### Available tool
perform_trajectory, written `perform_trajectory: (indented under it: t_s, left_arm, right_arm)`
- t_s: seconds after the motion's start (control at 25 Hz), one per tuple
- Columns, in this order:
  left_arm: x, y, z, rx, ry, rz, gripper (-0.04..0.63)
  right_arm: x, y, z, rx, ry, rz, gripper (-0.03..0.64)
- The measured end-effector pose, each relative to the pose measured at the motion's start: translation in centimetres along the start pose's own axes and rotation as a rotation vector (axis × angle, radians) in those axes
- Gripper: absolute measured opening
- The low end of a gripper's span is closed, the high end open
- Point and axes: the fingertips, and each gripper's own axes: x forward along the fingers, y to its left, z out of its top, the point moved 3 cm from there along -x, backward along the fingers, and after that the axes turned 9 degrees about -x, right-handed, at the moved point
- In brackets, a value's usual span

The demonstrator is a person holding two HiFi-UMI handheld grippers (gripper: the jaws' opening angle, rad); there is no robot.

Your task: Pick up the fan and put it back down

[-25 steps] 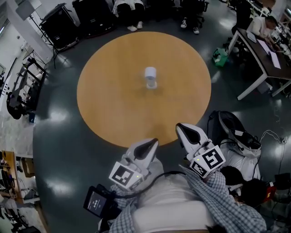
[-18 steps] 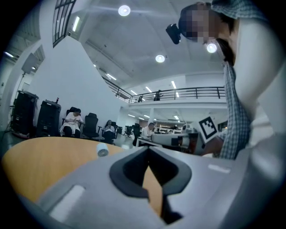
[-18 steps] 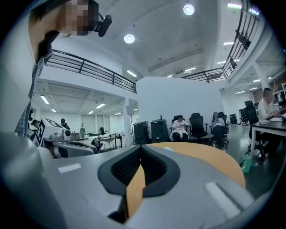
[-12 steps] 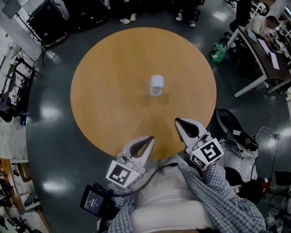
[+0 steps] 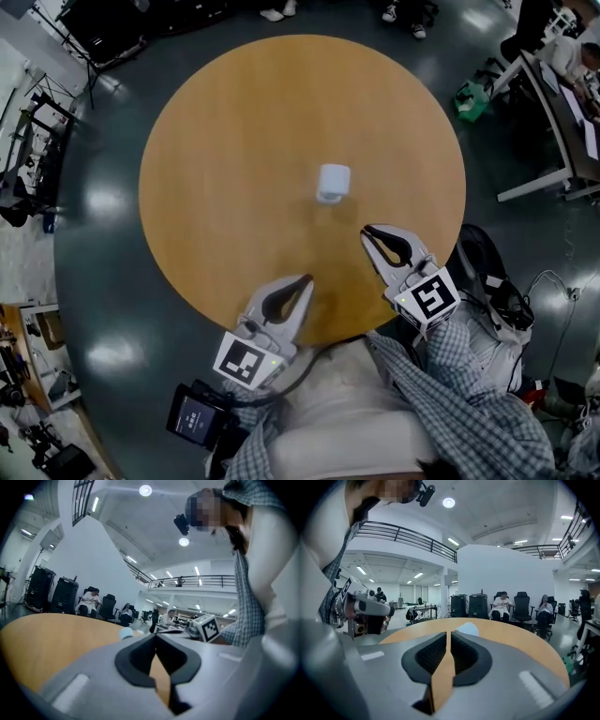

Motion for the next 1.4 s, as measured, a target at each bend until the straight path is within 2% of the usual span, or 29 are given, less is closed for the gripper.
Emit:
perform_trajectory:
  t_s: [0.16,0.48,0.6,0.88,1.24,1.36,1.4]
  left_arm:
    - [1.3,1.0,-1.0,-0.012,0.044,0.025,0.0]
    - [2.4,2.9,-2.3,-0.076,0.055,0.101,0.0]
    - [2.5,3.6,-2.7,-0.105,0.055,0.136,0.0]
    - [3.3,4.6,-4.2,-0.146,0.068,0.175,0.0]
    - [4.0,5.1,-5.1,-0.175,0.087,0.189,0.0]
    - [3.7,5.3,-5.2,-0.187,0.084,0.191,0.0]
    - [3.6,5.5,-5.2,-0.188,0.082,0.192,0.0]
  right_arm:
    - [2.5,-1.6,-2.4,-0.001,0.039,0.047,0.044]
    - [7.7,-3.1,-6.6,0.026,0.124,0.143,0.143]
    - [9.5,-3.2,-8.0,0.023,0.139,0.172,0.146]
    - [13.0,-3.1,-9.6,-0.054,0.153,0.248,0.195]
    - [16.1,-2.5,-7.5,-0.046,0.032,0.312,0.196]
    - [16.4,-2.2,-6.8,-0.071,0.015,0.314,0.137]
    - [16.5,-2.1,-6.7,-0.076,0.016,0.309,0.141]
